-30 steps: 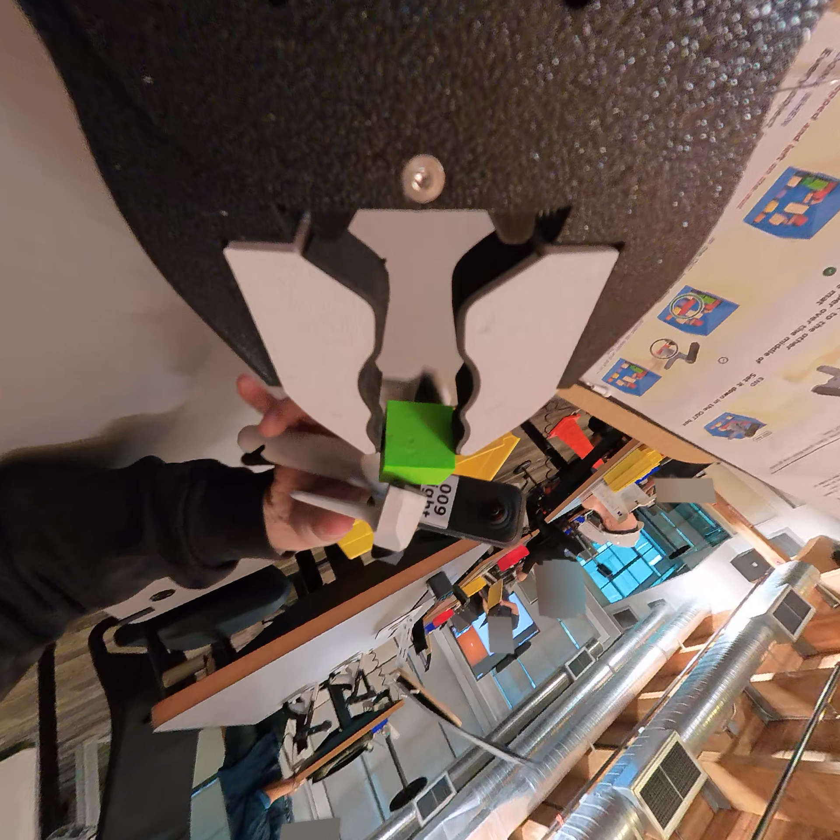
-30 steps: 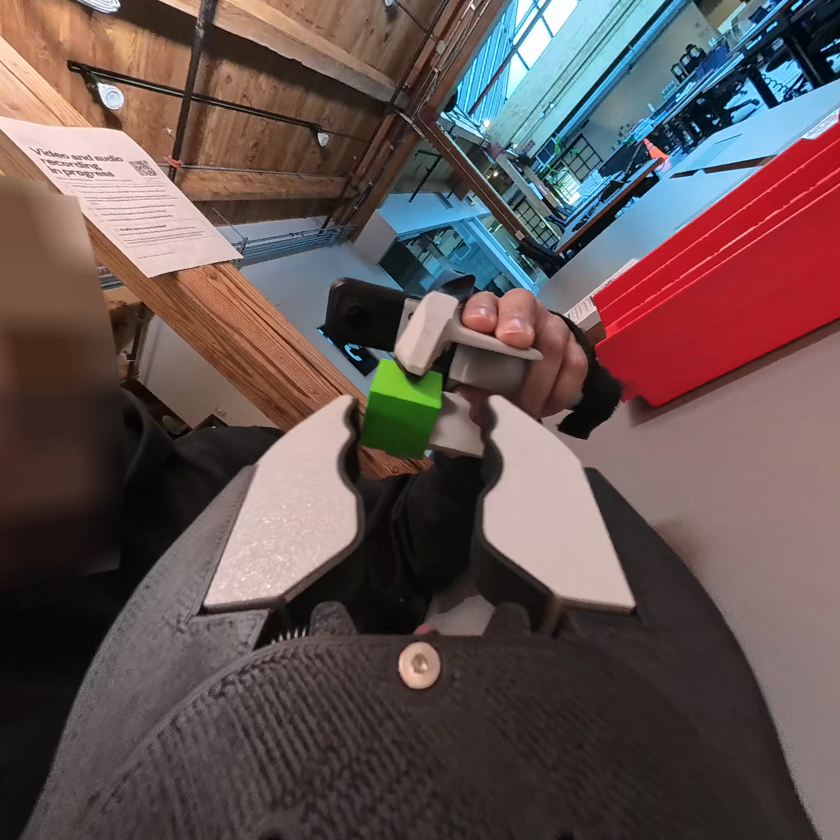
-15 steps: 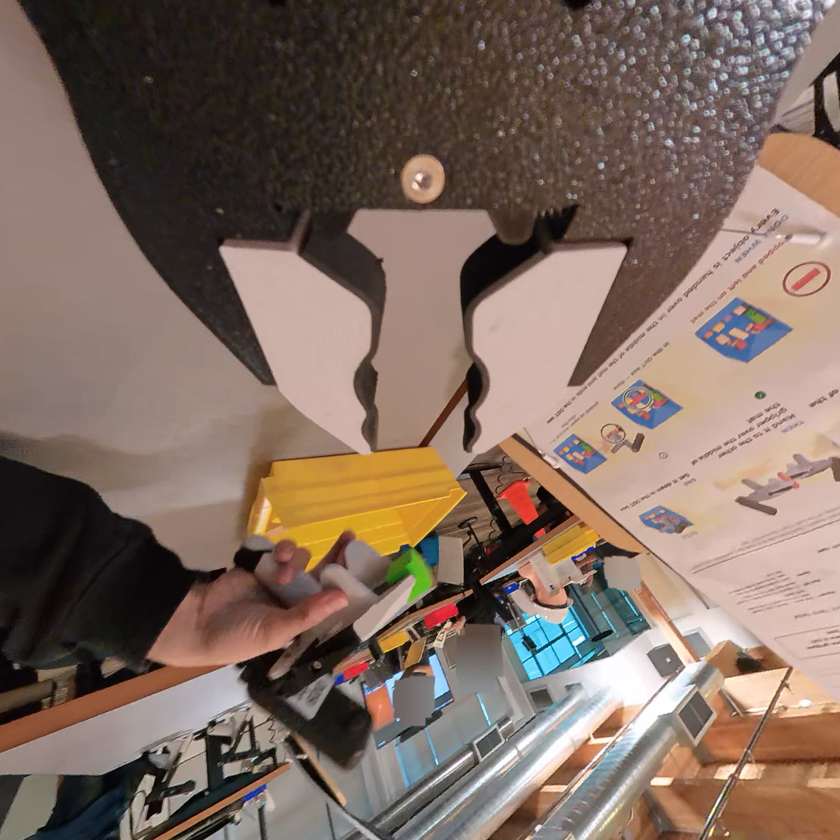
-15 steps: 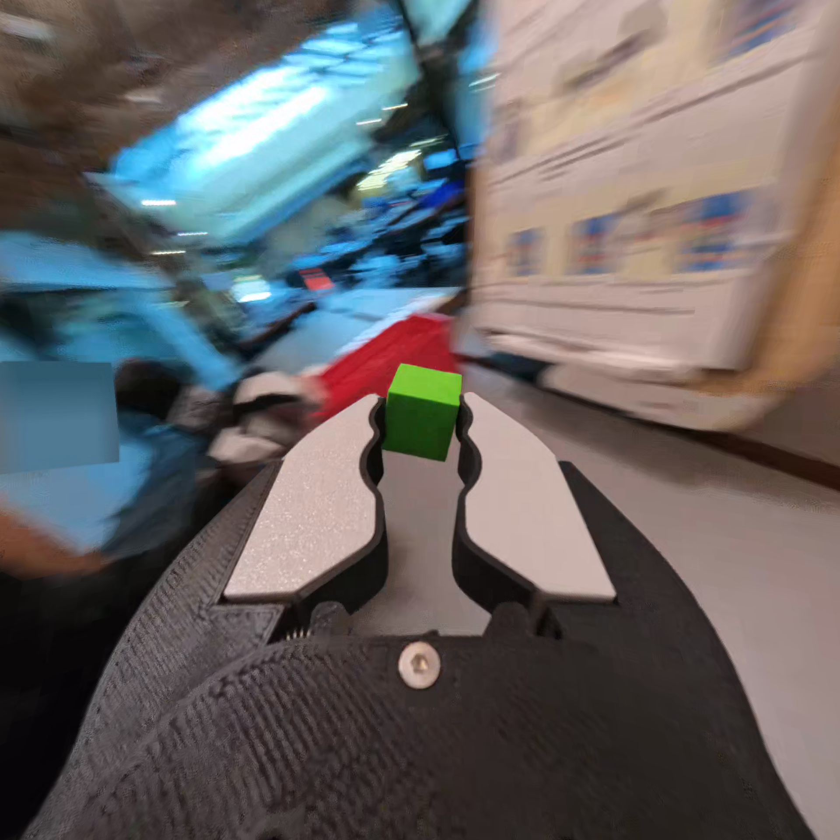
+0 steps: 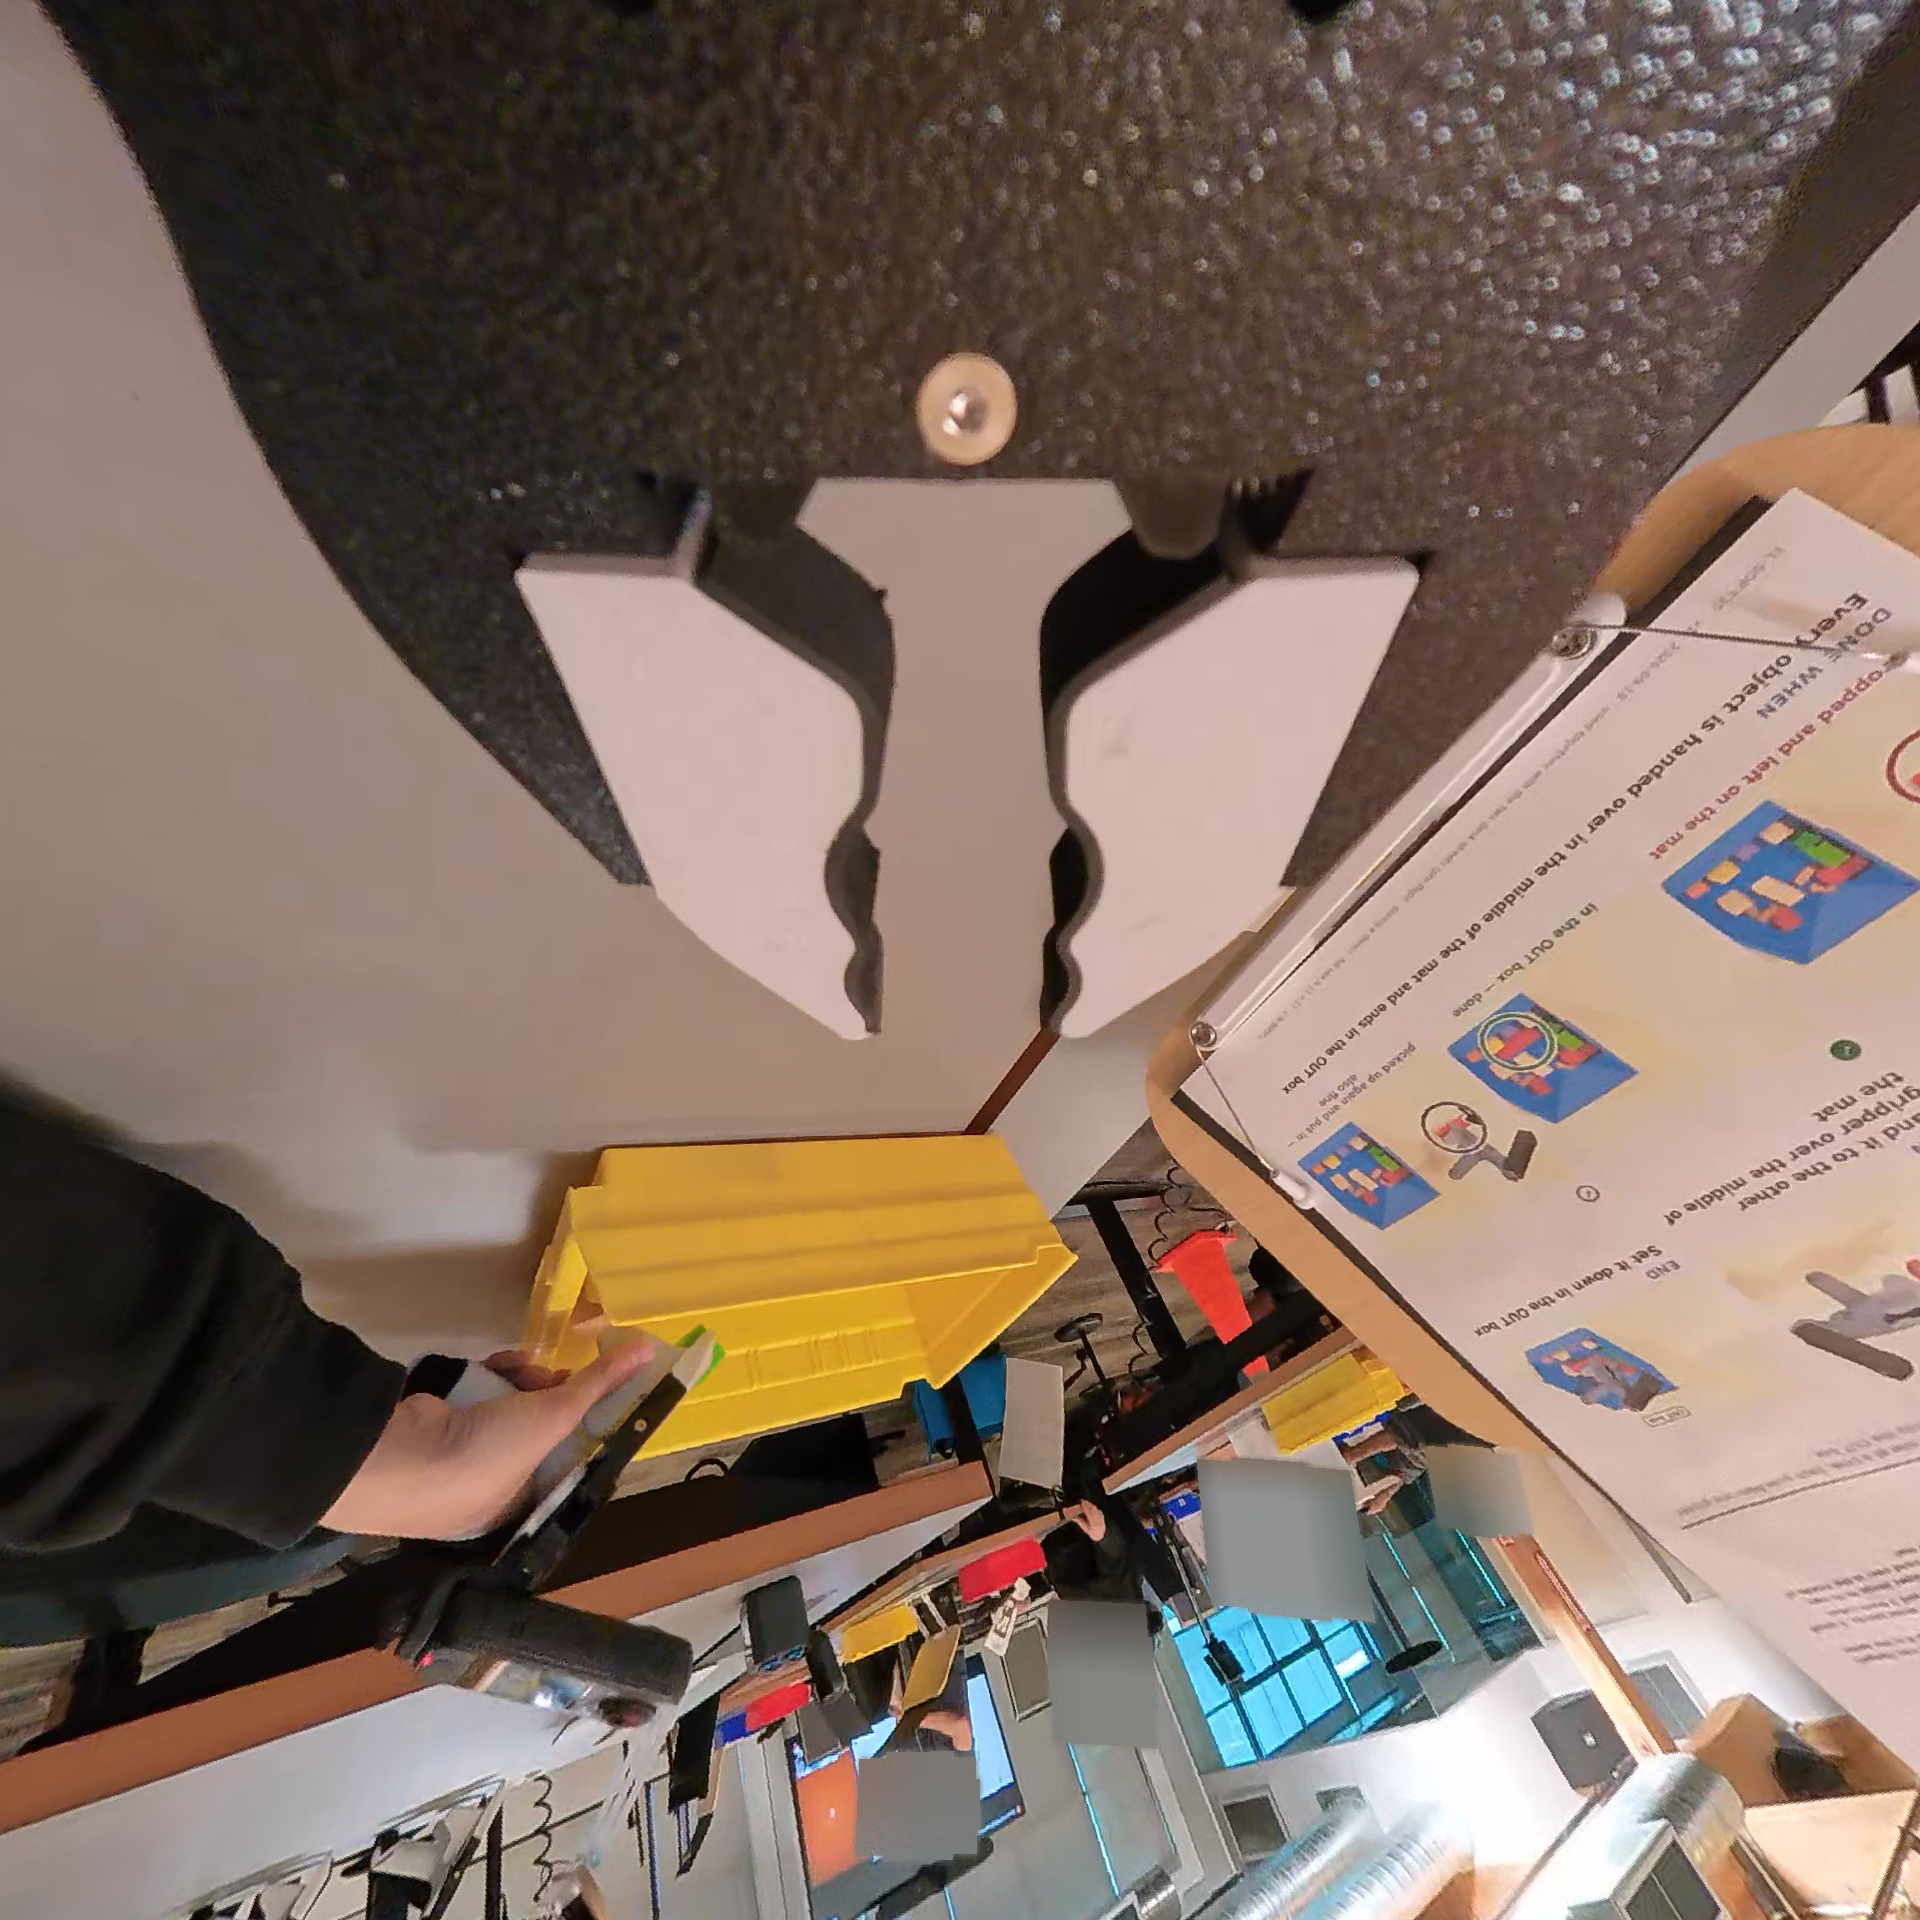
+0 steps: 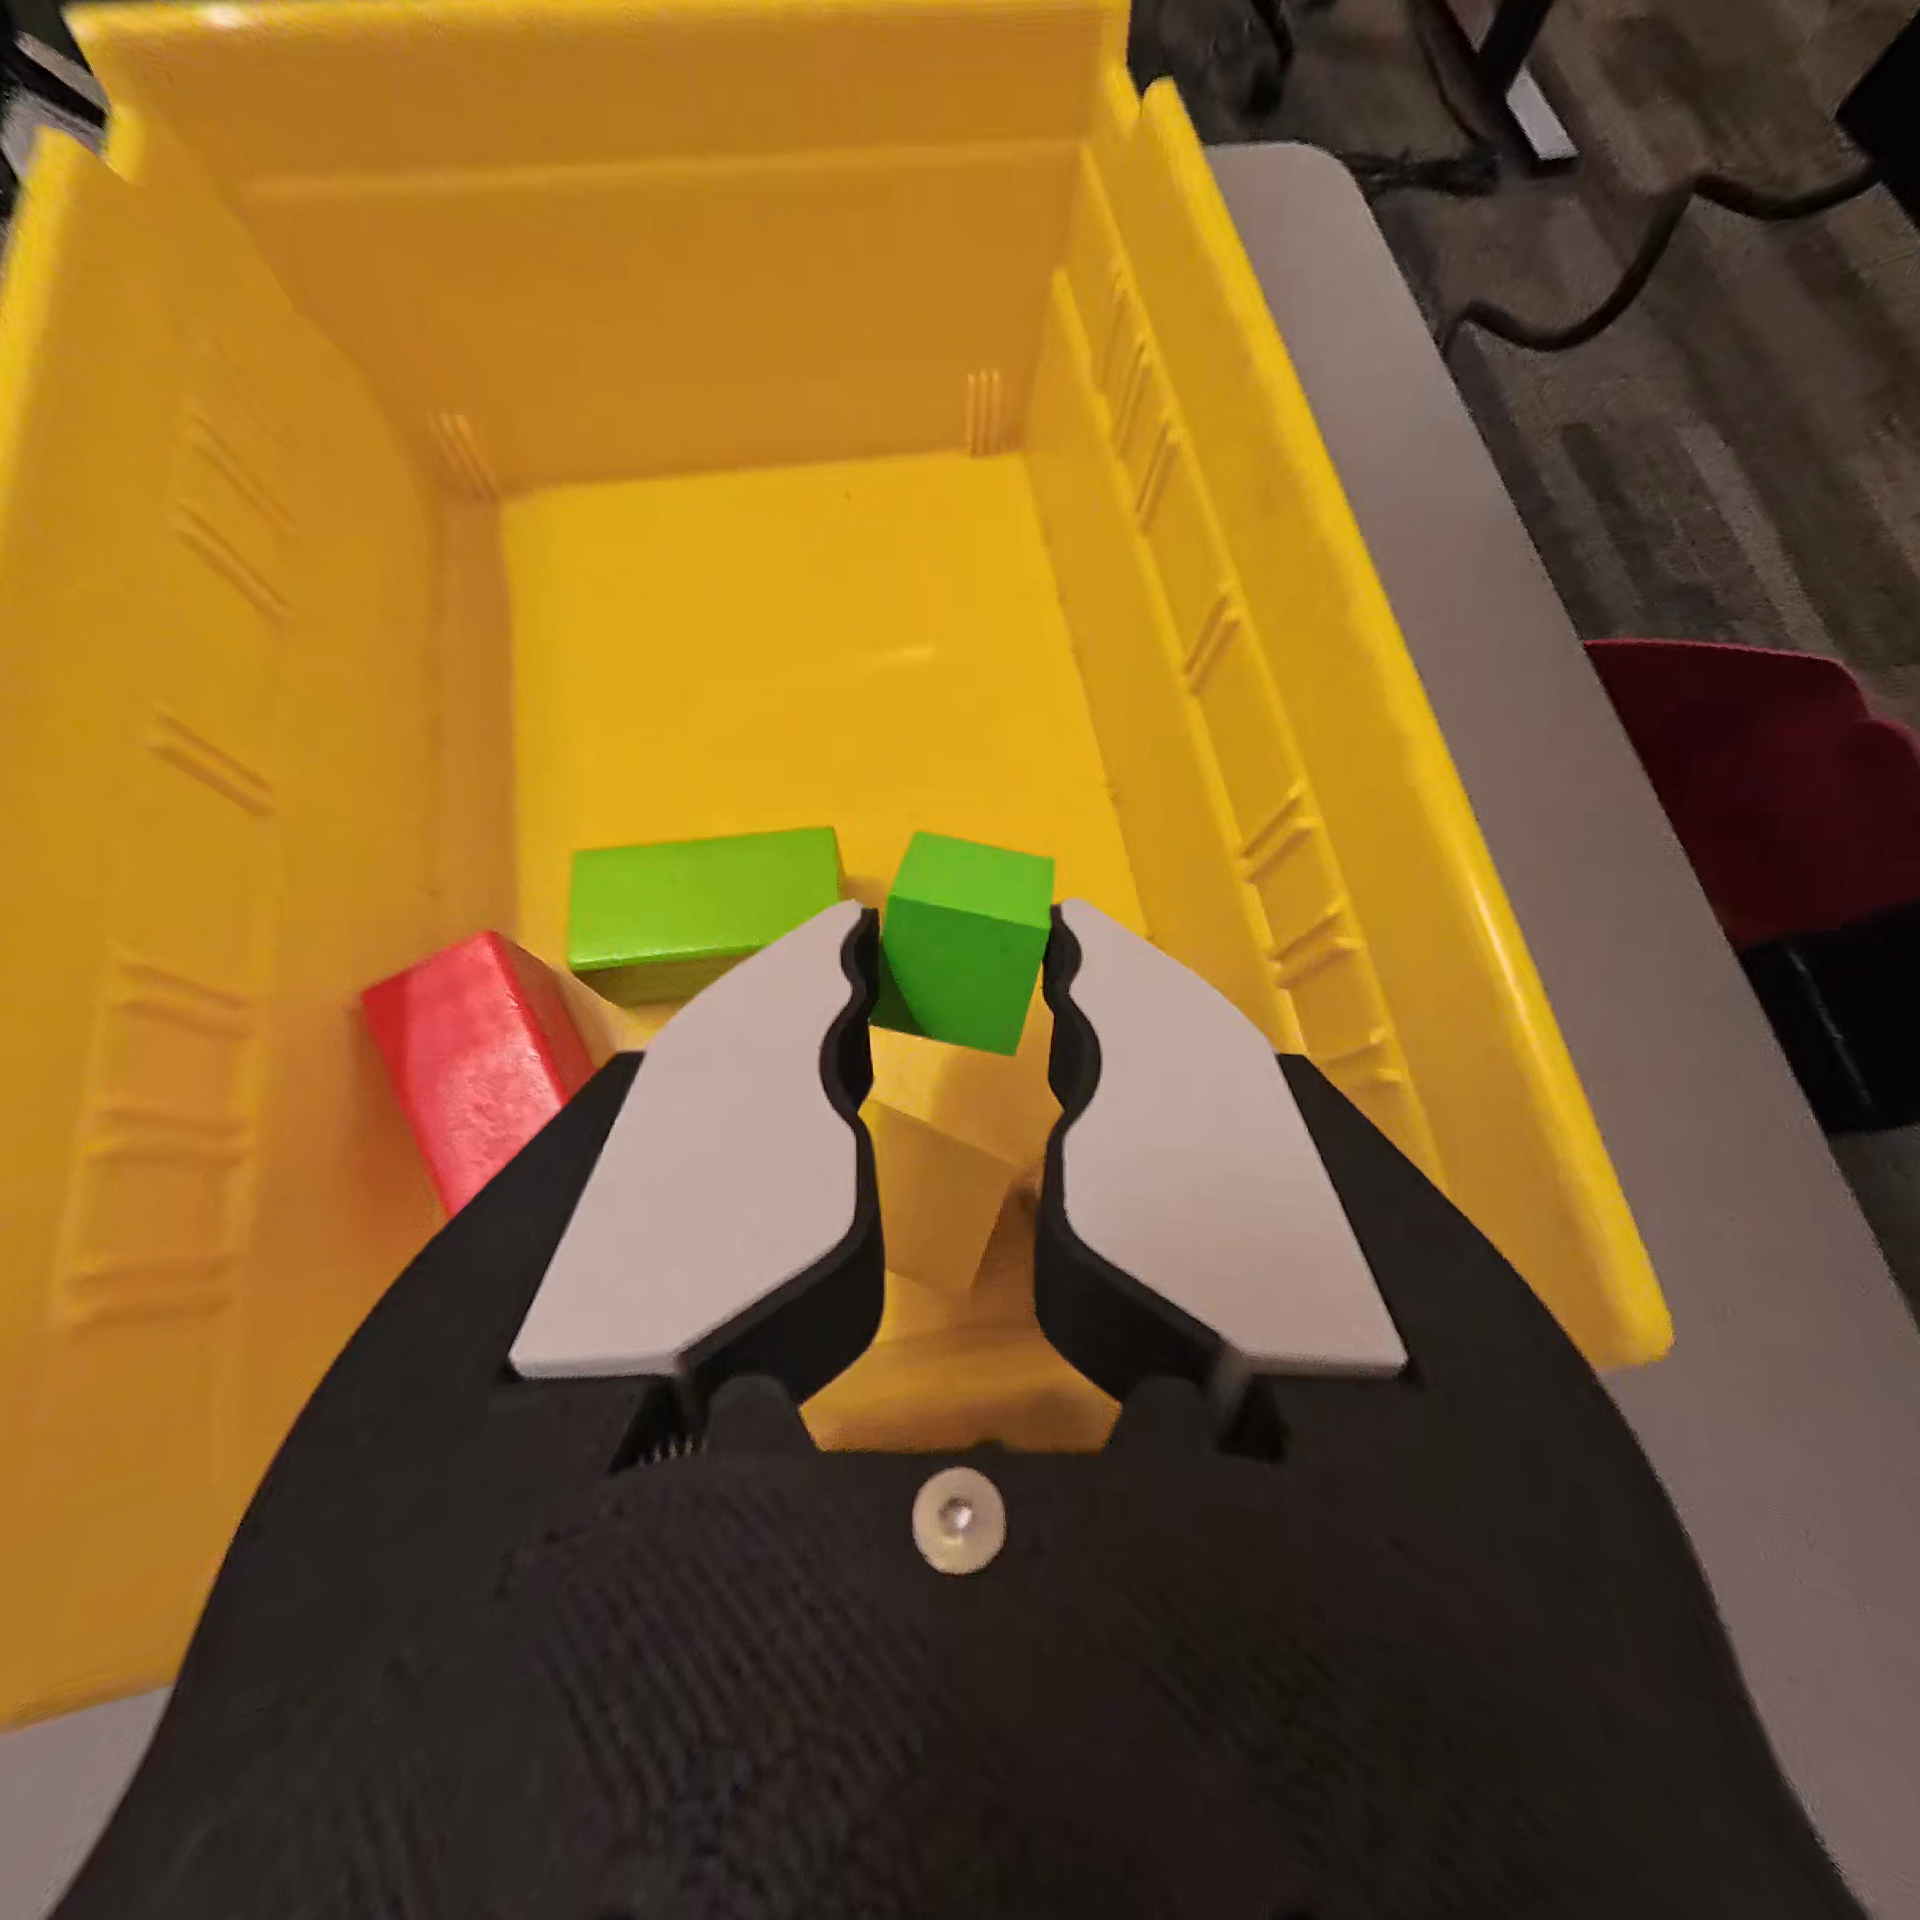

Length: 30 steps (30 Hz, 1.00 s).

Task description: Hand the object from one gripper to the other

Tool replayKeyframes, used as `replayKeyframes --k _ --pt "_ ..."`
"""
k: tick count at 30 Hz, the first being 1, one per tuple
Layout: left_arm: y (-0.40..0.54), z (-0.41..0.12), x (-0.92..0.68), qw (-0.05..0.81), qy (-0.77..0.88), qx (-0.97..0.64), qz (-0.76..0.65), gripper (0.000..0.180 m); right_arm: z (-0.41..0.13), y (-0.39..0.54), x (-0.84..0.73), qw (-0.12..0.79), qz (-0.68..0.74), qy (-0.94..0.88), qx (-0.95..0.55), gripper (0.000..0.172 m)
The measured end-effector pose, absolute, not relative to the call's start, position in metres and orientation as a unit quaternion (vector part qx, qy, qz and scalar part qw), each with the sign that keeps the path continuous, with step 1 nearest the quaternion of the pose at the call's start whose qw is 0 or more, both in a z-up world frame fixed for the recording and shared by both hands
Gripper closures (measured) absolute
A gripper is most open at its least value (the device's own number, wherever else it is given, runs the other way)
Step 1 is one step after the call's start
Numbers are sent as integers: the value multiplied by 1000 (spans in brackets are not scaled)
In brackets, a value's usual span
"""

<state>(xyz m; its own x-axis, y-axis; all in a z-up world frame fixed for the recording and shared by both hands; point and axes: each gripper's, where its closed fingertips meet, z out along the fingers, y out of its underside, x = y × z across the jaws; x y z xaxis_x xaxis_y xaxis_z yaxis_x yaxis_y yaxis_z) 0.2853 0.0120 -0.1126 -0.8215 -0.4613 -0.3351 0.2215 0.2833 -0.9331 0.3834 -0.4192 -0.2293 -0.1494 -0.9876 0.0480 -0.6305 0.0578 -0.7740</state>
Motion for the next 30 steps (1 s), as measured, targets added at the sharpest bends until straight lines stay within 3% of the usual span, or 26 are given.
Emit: replayKeyframes --k 6,8,17,30 --pt "17 -111 289 276 738 -106 -606 152 -245 -417 382 250 -318 681 -610 137" --pt "20 -111 291 276 736 -115 -607 152 -242 -418 382 245 -325 680 -610 124" --pt "45 -98 297 273 718 -163 -619 151 -219 -413 386 231 -385 646 -618 94" --pt "57 -96 299 282 716 -173 -615 152 -195 -420 385 359 -367 665 -542 98"
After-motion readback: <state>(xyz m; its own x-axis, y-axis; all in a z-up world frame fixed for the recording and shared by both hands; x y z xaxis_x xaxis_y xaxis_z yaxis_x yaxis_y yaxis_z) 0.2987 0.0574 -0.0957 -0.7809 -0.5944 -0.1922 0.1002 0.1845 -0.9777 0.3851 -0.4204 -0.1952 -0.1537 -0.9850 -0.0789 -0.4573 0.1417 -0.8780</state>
